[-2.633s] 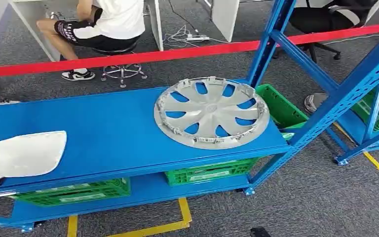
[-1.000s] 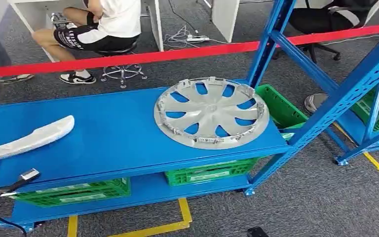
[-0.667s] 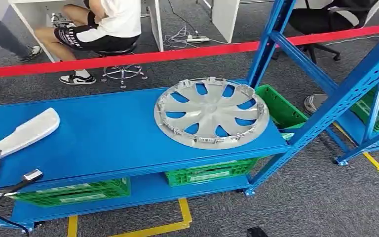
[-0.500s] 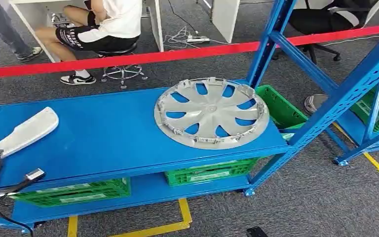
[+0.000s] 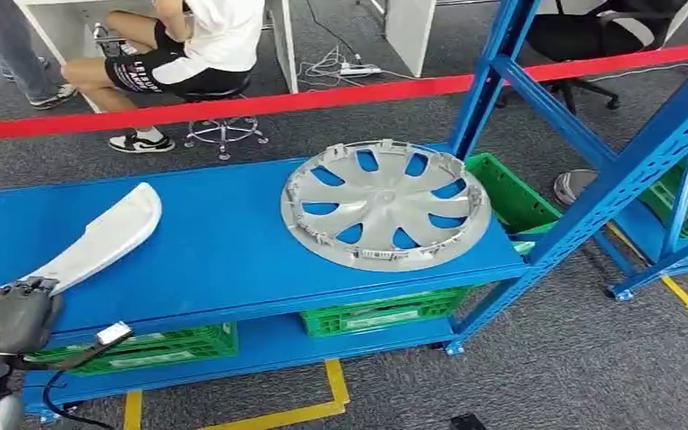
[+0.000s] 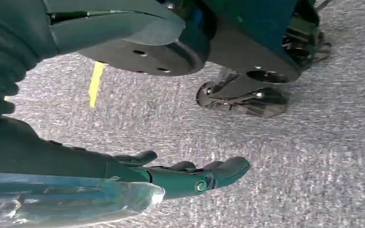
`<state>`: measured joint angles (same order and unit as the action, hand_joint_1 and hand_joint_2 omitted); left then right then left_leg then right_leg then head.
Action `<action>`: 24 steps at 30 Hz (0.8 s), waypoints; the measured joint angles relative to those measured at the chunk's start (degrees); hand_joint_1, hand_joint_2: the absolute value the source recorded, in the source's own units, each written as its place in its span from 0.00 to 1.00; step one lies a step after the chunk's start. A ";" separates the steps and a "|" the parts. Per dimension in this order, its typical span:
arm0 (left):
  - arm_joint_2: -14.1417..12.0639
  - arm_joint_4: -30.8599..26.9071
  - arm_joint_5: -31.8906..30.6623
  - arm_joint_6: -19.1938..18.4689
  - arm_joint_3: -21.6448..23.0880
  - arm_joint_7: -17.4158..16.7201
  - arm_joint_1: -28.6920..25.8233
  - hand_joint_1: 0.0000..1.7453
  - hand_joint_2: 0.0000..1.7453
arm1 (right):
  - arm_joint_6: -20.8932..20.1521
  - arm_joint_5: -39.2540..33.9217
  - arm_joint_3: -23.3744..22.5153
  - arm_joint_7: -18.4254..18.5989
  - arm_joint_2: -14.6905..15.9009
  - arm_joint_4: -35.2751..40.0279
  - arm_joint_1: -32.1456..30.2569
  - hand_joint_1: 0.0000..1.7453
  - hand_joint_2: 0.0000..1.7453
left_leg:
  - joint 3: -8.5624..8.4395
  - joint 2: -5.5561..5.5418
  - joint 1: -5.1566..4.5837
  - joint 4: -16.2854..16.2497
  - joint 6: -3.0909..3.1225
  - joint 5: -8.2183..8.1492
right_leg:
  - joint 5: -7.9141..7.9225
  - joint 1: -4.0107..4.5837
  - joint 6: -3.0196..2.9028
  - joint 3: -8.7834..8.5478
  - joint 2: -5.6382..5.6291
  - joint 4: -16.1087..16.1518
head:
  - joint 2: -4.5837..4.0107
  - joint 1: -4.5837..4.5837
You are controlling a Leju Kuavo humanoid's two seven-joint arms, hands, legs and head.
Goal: Take the parts from the cabinet and place them on the table.
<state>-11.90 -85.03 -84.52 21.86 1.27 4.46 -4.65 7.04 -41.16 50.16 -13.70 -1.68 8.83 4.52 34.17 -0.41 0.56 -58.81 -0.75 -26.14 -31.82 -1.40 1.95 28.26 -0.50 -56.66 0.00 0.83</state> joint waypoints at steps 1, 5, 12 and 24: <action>0.36 -0.97 -0.04 0.30 -0.02 -0.09 -0.49 1.00 1.00 | 0.09 -0.04 0.00 0.00 -0.04 0.00 0.04 0.00 1.00 | 0.00 0.01 -0.05 -0.01 0.05 -0.03 | 0.00 -0.06 0.02 -0.03 -0.03 0.00 | 0.00 0.02; 3.07 -7.30 -2.71 5.75 0.02 -1.49 -3.56 1.00 1.00 | 0.66 -0.68 0.00 0.02 -0.15 0.00 -0.20 0.00 1.00 | -0.01 0.01 -0.36 -0.15 0.45 -0.28 | -0.10 -0.38 0.43 -0.06 -0.06 0.04 | 0.00 0.02; 8.18 -19.17 -3.74 12.53 0.44 -3.43 -8.76 1.00 1.00 | 1.31 -1.71 -0.02 0.11 -0.39 0.00 -0.34 0.00 1.00 | -0.66 0.33 -0.30 1.16 2.33 0.49 | -3.18 -0.50 1.30 0.90 0.19 -3.18 | 0.00 -0.15; 13.77 -25.20 -3.74 16.28 2.69 -0.50 -13.47 1.00 1.00 | -1.83 -2.82 -0.13 -3.85 -0.33 -0.02 -0.68 0.00 1.00 | 0.19 0.26 -0.69 0.81 0.17 1.94 | 0.62 0.50 -0.33 0.22 -0.08 -1.13 | 0.00 -0.19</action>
<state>1.88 -110.23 -88.26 38.14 3.96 3.96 -18.11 5.20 -43.98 50.03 -17.55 -2.01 8.81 3.84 34.36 -0.15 -0.13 -58.00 -0.58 -24.20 -31.20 -0.91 1.63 28.47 -0.58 -57.79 0.00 0.64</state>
